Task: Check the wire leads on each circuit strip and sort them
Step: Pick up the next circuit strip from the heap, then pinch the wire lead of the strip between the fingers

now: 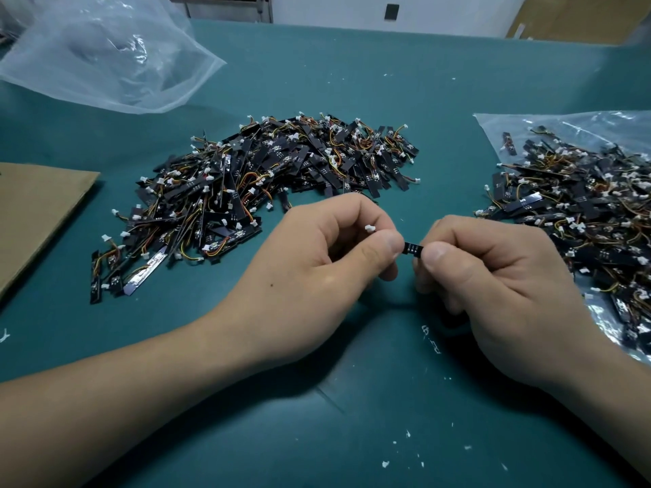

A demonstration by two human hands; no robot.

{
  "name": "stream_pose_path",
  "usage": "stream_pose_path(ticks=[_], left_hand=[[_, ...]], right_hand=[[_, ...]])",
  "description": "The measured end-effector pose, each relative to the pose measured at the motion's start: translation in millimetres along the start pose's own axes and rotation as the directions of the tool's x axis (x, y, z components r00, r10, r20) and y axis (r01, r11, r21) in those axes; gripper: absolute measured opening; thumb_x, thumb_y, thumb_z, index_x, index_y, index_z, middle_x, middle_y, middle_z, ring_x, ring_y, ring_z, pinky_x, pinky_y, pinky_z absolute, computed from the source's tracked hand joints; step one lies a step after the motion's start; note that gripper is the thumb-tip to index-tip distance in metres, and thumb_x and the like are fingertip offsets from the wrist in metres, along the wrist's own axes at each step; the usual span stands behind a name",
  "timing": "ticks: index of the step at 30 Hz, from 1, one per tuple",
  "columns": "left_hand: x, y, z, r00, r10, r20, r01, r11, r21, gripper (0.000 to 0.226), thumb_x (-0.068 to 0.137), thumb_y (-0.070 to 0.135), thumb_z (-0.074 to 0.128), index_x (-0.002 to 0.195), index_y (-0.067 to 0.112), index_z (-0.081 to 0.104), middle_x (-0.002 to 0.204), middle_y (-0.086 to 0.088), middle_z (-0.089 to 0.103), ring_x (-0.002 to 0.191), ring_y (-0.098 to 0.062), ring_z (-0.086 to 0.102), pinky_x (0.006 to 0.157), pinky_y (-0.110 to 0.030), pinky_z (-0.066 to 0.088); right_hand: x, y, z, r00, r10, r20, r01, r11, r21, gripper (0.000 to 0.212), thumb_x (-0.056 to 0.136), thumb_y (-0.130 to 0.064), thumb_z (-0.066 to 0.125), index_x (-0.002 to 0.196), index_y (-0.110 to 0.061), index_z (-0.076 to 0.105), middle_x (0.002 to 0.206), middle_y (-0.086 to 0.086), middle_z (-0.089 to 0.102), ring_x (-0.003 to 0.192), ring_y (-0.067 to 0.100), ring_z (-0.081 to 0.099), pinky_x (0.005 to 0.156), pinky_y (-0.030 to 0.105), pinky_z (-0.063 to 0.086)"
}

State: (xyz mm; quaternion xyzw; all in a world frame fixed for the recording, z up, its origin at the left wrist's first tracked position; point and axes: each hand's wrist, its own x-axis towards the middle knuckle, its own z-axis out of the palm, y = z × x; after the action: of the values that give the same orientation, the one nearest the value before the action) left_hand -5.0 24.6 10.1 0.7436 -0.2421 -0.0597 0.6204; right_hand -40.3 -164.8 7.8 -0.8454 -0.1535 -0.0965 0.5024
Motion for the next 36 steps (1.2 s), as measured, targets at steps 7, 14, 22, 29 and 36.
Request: stream_pose_path(ticks=[7,14,22,29,36], left_hand=[[-0.8,-0.3,-0.3,1.000,-0.007,0.011,0.007,1.000,0.028,0.017,0.094,0.028,0.057,0.081,0.017,0.061,0.063,0.001,0.064,0.059,-0.014,0.053,0.059,-0.027,0.044],[-0.5,-3.1,-0.7,1.000,-0.007,-0.013,0.006,0.997,-0.072,0.018,0.097,0.027,0.057,0.085,0.013,0.061,0.070,-0.001,0.067,0.061,-0.012,0.058,0.064,-0.027,0.050],[1.1,-5.3,-3.1,0.999,-0.033,-0.041,0.023,0.974,-0.227,0.022,0.099,0.025,0.049,0.090,0.012,0.065,0.073,-0.003,0.066,0.061,-0.021,0.056,0.060,-0.031,0.046],[1.2,-4.4,-2.7,0.999,-0.034,-0.033,0.024,0.967,-0.252,0.023,0.098,0.027,0.054,0.088,0.010,0.065,0.072,-0.003,0.065,0.061,-0.019,0.054,0.059,-0.032,0.045],[0.7,-1.2,0.0,0.999,0.009,-0.050,-0.018,0.981,-0.192,0.006,0.089,0.018,0.067,0.085,0.015,0.065,0.066,0.010,0.066,0.056,-0.007,0.053,0.055,-0.024,0.047]], right_hand=[[0.7,-0.4,0.8,0.999,-0.033,-0.014,0.033,0.998,-0.050,0.032,0.095,-0.034,0.049,0.070,-0.019,0.062,0.052,0.000,0.052,0.047,0.014,0.050,0.049,0.028,0.042],[1.8,0.4,2.5,0.999,-0.031,-0.037,0.029,0.997,-0.074,0.027,0.099,-0.036,0.049,0.080,-0.026,0.065,0.063,-0.018,0.060,0.055,0.012,0.055,0.055,0.022,0.043],[2.4,4.2,4.3,0.998,-0.046,-0.033,0.042,0.993,-0.109,0.024,0.103,-0.036,0.049,0.091,-0.028,0.068,0.075,-0.010,0.067,0.058,0.008,0.060,0.059,0.012,0.039],[2.1,4.8,3.8,0.998,-0.032,-0.055,0.028,0.997,-0.078,0.023,0.104,-0.035,0.051,0.091,-0.027,0.068,0.073,-0.008,0.067,0.055,0.011,0.056,0.056,0.015,0.039],[2.4,4.7,3.9,0.998,-0.041,-0.056,0.036,0.995,-0.093,0.024,0.103,-0.034,0.051,0.090,-0.026,0.069,0.071,-0.009,0.067,0.054,0.011,0.056,0.055,0.015,0.039]])
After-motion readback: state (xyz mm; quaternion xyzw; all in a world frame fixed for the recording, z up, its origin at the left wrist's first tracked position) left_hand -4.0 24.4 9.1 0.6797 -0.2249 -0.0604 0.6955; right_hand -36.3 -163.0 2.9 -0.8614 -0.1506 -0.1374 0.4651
